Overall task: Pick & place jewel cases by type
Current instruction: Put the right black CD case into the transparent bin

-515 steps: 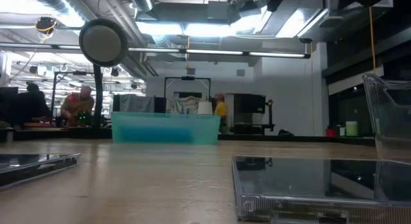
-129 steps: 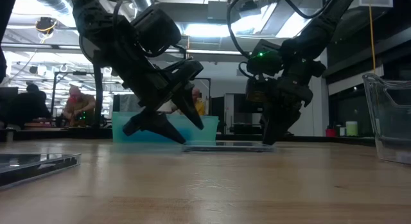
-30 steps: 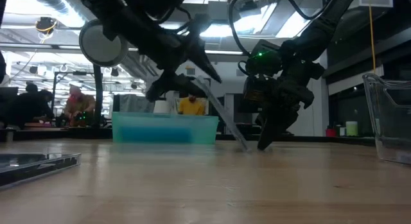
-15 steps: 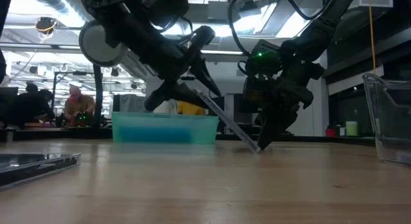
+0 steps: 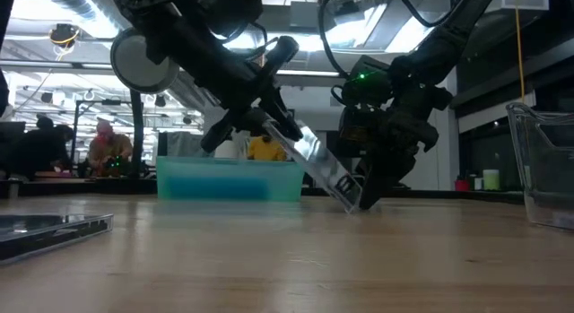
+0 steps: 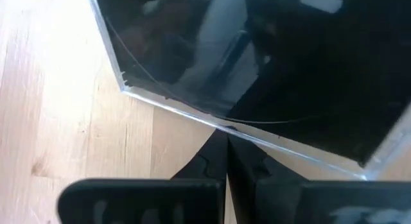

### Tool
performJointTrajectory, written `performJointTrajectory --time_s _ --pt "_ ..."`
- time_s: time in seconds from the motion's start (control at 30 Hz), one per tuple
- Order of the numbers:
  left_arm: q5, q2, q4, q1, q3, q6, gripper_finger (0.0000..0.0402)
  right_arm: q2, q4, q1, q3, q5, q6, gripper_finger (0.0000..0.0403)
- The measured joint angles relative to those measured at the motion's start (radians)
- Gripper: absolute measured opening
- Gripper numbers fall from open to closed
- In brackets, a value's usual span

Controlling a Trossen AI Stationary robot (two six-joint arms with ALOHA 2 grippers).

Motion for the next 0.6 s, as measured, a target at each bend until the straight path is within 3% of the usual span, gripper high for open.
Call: performJointTrajectory --time_s 0.13,0.3,0.47,0.6 --pt "-0.006 -0.013 -0.009 0.006 0.0 0.034 0.0026 -0.026 -0.042 0.0 0.0 0.028 -0.026 0.0007" --pt "-0.016 -0.033 -0.021 0.028 0.0 0.068 0.0024 -0.125 -0.142 -0.011 -0.009 0.165 -0.062 0.0007" --pt "-0.039 -0.1 -0.032 0.054 -0.002 0.128 0.0022 -0.283 -0.18 -0.044 -0.017 0.289 -0.082 0.0007" --pt "-0.079 -0.183 -0.024 0.071 0.0 0.208 0.0023 -0.418 -0.154 -0.077 -0.018 0.303 -0.082 0.0007"
